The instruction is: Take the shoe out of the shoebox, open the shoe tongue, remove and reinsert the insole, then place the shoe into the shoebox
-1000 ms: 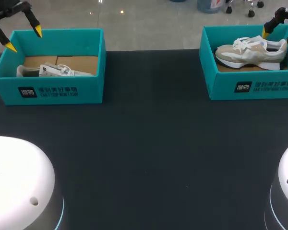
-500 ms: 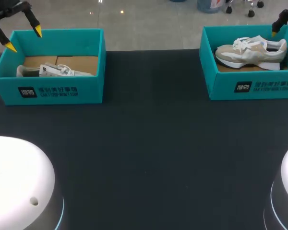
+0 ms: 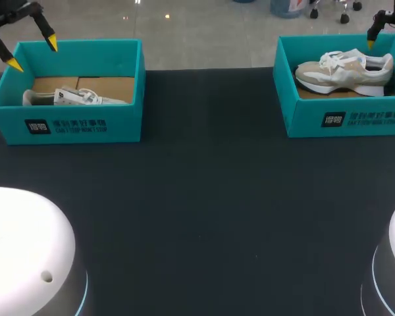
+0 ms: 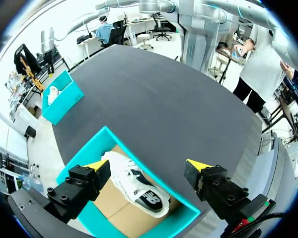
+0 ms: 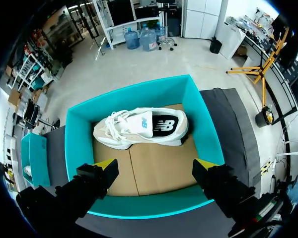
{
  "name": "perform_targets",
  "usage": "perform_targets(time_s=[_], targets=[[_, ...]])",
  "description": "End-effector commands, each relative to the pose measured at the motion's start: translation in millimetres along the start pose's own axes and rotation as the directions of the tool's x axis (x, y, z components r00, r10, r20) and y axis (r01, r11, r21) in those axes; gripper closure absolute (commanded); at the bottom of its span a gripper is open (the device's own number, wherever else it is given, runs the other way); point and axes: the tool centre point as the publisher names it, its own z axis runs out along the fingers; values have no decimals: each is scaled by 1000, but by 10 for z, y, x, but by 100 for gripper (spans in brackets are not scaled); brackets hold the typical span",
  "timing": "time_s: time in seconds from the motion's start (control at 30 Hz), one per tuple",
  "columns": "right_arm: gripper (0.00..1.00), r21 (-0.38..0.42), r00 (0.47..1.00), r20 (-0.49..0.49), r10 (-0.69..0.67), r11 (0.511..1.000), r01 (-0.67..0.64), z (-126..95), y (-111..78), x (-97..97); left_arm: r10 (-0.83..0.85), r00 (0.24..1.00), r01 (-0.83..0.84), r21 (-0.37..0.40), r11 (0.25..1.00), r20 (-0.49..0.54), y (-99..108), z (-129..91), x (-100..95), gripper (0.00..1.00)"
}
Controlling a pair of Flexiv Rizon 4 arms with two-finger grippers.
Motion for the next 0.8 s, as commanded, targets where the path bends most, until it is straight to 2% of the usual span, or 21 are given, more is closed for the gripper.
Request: perform_targets(time_s=[0.03,0.43,0.47,0.5,0.63,0.8], targets=[[0,56,1000,-10,-2,998,2,41,124,-33,1,1000,-1,0,1000,-2,5,-5,-1,0],[0,56,1000,-10,-2,998,2,41,124,-33,1,1000,-1,0,1000,-2,5,-5,-1,0],[0,54,999,29,21,998,-23,104,145,-66,1,1000,-1,0,1000,-2,5,-5,-1,0],[0,59,998,20,54,997,-55,145,160,-90,1,1000,-1,0,1000,-2,5,-5,-1,0],[0,18,986,111,126,992,-129,293,217,-216,1,1000,-1,0,1000,-2,5,-5,-1,0],[0,65,975,167,146,985,-158,459,249,-320,1,1000,-1,0,1000,-2,5,-5,-1,0]])
